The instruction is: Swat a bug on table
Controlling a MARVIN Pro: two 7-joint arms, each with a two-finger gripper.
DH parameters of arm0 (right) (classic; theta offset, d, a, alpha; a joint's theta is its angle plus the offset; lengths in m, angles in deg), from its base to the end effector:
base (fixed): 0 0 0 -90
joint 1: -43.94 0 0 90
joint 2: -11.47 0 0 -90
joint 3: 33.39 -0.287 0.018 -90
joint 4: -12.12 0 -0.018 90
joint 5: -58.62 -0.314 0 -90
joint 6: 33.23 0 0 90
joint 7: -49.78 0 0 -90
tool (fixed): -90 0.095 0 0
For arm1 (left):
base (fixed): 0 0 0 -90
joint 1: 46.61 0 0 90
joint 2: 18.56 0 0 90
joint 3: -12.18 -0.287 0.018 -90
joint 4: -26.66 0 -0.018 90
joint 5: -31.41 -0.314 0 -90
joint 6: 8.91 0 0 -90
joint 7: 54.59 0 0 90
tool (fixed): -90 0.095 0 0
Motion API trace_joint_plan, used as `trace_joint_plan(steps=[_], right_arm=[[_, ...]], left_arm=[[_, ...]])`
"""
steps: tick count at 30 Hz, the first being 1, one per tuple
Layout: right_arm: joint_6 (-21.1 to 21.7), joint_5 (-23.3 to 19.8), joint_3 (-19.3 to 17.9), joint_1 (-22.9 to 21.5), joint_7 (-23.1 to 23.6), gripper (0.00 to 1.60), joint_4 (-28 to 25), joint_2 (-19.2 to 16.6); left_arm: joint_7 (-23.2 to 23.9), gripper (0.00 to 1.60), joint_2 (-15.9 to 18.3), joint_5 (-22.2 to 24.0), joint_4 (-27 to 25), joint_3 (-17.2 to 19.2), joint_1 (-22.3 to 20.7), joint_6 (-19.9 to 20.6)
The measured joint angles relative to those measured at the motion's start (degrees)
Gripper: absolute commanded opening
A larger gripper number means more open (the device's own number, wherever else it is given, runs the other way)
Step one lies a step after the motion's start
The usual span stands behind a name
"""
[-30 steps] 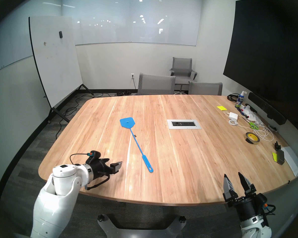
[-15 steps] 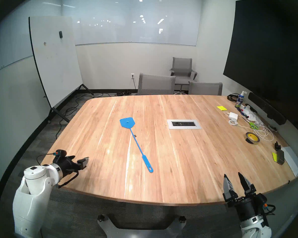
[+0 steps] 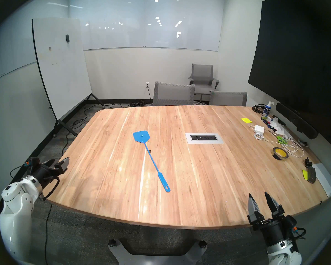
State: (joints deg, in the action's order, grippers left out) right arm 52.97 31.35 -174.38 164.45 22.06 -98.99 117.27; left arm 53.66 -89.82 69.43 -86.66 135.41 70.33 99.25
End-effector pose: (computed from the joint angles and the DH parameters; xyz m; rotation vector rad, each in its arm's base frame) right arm 0.1384 -0.1754 -0.3037 -1.9158 0.0876 -2.1907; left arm 0.2761 0.2198 -0.2329 2.2509 0.2205 1.9813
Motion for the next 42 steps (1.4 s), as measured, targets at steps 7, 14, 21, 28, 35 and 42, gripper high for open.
trace_joint_plan(steps=[7, 14, 21, 28, 35, 42], right_arm=[[0.00, -0.03, 0.00, 0.02, -0.01, 1.60, -0.07, 0.00], [0.00, -0.04, 0.02, 0.03, -0.04, 1.60, -0.13, 0.01], [0.41, -0.15, 0.72, -0.13, -0.28, 1.60, -0.69, -0.17], [-0.21, 1.10, 4.16, -0.82, -2.97, 1.60, -1.93, -0.95], [-1.28, 6.50, 9.18, -1.52, -5.01, 1.60, -1.99, -1.79], [-1.31, 9.40, 11.10, -2.66, -6.66, 1.60, -1.89, -2.78]], left_arm=[[4.71, 1.60, -2.09, 0.74, -0.38, 3.38, 2.39, -5.77], [7.34, 1.60, -3.51, 1.06, -0.08, 4.13, 3.48, -8.79], [8.20, 1.60, -4.11, 1.07, 0.12, 4.33, 3.74, -9.52], [8.64, 1.60, -4.42, 1.07, 0.25, 4.43, 3.74, -9.72], [8.94, 1.60, -4.47, 1.04, 0.29, 4.54, 3.53, -9.78], [9.14, 1.60, -4.48, 1.00, 0.32, 4.60, 3.28, -9.80]])
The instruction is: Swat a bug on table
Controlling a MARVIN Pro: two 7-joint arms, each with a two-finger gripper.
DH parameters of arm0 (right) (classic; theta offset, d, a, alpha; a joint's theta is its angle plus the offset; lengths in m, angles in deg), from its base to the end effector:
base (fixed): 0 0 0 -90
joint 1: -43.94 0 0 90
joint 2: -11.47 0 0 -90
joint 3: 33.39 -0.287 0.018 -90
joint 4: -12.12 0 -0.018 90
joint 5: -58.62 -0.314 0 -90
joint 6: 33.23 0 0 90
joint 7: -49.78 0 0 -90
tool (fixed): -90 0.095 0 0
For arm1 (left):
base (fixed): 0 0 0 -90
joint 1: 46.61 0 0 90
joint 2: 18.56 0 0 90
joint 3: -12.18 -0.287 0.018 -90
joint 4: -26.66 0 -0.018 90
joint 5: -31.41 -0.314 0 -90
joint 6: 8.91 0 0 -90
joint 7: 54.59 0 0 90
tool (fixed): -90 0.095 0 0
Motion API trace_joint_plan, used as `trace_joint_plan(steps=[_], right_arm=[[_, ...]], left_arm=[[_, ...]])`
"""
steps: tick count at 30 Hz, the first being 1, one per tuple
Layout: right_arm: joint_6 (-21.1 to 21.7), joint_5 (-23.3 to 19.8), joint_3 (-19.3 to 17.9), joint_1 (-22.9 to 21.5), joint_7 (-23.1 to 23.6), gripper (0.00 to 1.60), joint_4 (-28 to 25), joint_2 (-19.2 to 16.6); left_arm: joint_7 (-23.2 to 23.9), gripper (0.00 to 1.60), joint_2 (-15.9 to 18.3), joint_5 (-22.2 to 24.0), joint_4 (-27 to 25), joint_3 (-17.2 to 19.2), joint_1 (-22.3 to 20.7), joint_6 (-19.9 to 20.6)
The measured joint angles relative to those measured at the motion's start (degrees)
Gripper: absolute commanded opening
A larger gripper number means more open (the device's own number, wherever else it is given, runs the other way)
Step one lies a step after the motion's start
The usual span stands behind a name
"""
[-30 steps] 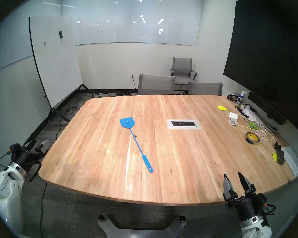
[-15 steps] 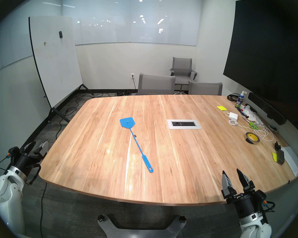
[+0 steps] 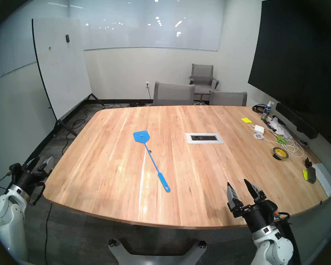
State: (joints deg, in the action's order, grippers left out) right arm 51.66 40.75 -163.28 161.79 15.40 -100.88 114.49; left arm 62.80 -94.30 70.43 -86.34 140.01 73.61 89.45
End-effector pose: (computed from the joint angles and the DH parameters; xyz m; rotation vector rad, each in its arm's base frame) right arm 0.2016 -0.1352 -0.2971 -1.9323 -0.1019 -2.1548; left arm 0.2449 0.2287 -0.2327 2.0811 0.1704 2.1350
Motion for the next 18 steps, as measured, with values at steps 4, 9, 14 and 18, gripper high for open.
trace_joint_plan(steps=[4, 9, 14, 18], right_arm=[[1.35, -0.39, -1.00, -0.35, 0.49, 1.60, -0.66, -1.06], [2.96, -1.21, -2.00, 0.61, 3.07, 1.60, -2.19, -2.18], [4.01, -1.35, -1.78, 1.79, 5.23, 1.60, -3.61, -2.63], [4.90, -1.03, -0.61, 2.67, 6.67, 1.60, -4.96, -2.83]], left_arm=[[0.11, 1.60, -0.02, -0.02, 0.02, 0.04, -0.11, 0.00], [0.21, 1.60, -0.05, -0.06, 0.04, 0.10, -0.21, 0.00], [0.27, 1.60, -0.09, -0.08, 0.06, 0.13, -0.27, 0.00], [0.32, 1.60, -0.12, -0.10, 0.07, 0.15, -0.32, 0.00]])
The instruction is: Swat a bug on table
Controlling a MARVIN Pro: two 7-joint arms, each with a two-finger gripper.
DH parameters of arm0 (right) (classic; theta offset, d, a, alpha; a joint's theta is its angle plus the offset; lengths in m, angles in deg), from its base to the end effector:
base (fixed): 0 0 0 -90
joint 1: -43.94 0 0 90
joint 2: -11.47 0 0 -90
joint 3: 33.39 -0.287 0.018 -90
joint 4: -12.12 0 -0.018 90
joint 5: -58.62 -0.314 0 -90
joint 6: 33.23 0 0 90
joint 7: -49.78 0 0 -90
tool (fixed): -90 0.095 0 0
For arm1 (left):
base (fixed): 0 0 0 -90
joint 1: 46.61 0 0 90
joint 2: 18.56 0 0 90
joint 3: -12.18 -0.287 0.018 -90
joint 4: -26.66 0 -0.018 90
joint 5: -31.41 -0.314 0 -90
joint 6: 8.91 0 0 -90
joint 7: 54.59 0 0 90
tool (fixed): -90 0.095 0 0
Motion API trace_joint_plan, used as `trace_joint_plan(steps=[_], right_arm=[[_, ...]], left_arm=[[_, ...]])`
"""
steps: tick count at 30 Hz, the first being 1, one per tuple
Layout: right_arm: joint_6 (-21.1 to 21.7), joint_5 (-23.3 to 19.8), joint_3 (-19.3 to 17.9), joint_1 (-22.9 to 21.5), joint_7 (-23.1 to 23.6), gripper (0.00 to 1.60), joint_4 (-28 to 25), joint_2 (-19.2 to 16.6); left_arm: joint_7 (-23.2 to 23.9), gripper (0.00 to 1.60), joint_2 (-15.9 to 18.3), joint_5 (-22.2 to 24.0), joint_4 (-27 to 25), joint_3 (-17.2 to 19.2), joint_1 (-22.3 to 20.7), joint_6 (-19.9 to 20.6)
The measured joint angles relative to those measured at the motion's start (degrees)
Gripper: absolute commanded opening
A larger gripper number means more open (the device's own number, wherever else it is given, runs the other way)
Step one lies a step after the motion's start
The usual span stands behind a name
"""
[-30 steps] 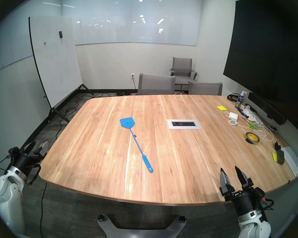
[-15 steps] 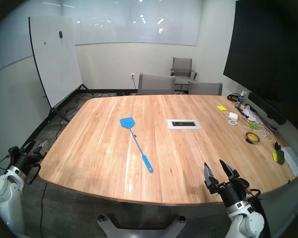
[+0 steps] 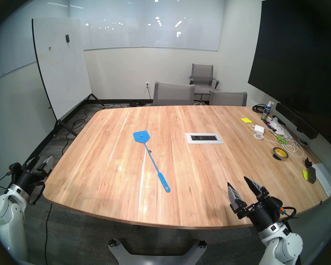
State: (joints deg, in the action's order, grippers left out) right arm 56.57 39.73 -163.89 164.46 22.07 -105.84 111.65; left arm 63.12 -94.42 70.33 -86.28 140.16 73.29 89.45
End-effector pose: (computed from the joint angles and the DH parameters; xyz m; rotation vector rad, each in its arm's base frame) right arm 0.1915 -0.1318 -0.2710 -1.9014 -0.2870 -2.0458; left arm 0.2456 0.2291 -0.2316 2.0747 0.1673 2.1402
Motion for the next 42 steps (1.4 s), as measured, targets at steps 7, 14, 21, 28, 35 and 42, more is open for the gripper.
trace_joint_plan(steps=[7, 14, 21, 28, 35, 42], right_arm=[[1.27, 1.73, 1.86, 1.27, 1.61, 1.60, -2.19, -0.29], [2.16, 4.51, 2.70, 1.62, 1.94, 1.60, -3.26, -0.69], [3.07, 7.84, 4.00, 0.77, 0.28, 1.60, -3.25, -0.84], [4.17, 12.09, 7.98, 0.11, -1.59, 1.60, -4.11, 0.20], [4.52, 15.67, 12.64, 0.11, -3.29, 1.60, -5.14, 1.15], [3.91, 19.62, 18.03, 0.83, -6.42, 1.60, -5.36, 1.39]], left_arm=[[0.09, 1.60, -0.06, -0.06, 0.01, 0.04, -0.07, 0.00], [0.15, 1.60, -0.14, -0.31, 0.01, 0.08, -0.14, 0.00], [0.22, 1.60, -0.23, -0.49, 0.01, 0.13, -0.20, 0.01], [0.34, 1.60, -0.33, -0.62, 0.03, 0.19, -0.29, 0.01], [0.44, 1.60, -0.42, -0.74, 0.04, 0.24, -0.37, 0.02], [0.55, 1.60, -0.51, -0.85, 0.05, 0.29, -0.46, 0.03]])
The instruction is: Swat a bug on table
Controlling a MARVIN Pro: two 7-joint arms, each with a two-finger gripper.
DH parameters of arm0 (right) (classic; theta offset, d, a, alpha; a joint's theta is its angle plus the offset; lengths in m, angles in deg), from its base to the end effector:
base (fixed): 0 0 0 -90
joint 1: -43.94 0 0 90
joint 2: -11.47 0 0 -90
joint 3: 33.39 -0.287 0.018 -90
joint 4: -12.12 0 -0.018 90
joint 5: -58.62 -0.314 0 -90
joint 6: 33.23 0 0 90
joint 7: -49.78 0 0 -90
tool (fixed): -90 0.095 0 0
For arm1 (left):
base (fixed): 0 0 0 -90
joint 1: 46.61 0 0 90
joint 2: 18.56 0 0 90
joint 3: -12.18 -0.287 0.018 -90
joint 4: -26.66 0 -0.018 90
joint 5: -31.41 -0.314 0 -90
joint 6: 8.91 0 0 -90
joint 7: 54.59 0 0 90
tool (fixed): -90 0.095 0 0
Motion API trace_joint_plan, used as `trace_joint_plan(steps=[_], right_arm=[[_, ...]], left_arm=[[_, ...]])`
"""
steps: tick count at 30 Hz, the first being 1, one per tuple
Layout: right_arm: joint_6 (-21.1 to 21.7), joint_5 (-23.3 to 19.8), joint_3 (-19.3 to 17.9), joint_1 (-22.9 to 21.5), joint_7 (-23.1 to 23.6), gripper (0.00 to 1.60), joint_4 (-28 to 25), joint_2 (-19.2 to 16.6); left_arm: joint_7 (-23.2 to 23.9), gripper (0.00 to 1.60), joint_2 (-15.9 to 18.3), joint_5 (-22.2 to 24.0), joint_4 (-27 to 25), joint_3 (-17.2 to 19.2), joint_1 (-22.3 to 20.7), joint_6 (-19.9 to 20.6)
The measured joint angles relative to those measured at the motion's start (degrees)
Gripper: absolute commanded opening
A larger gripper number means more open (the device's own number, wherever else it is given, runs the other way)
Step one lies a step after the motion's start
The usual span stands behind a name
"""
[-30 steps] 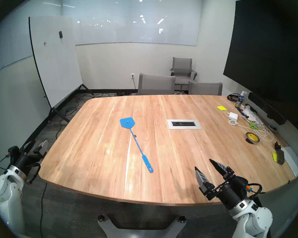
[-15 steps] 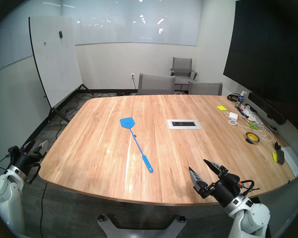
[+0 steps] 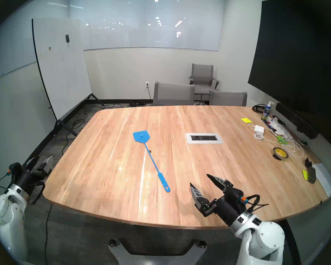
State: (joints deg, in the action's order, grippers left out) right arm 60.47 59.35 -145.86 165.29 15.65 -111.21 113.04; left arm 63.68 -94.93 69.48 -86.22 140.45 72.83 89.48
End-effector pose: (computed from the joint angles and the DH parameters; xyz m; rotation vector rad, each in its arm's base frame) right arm 0.2328 -0.0342 -0.2743 -1.9986 -0.5280 -1.8370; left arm 0.2456 0.2293 -0.2315 2.0757 0.1601 2.1475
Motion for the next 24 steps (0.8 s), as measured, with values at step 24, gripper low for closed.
trace_joint_plan(steps=[24], right_arm=[[2.38, 8.83, 16.77, 0.41, -14.56, 1.60, 3.24, -5.44]], left_arm=[[0.25, 1.60, -0.32, -0.31, 0.01, 0.17, -0.24, 0.06]])
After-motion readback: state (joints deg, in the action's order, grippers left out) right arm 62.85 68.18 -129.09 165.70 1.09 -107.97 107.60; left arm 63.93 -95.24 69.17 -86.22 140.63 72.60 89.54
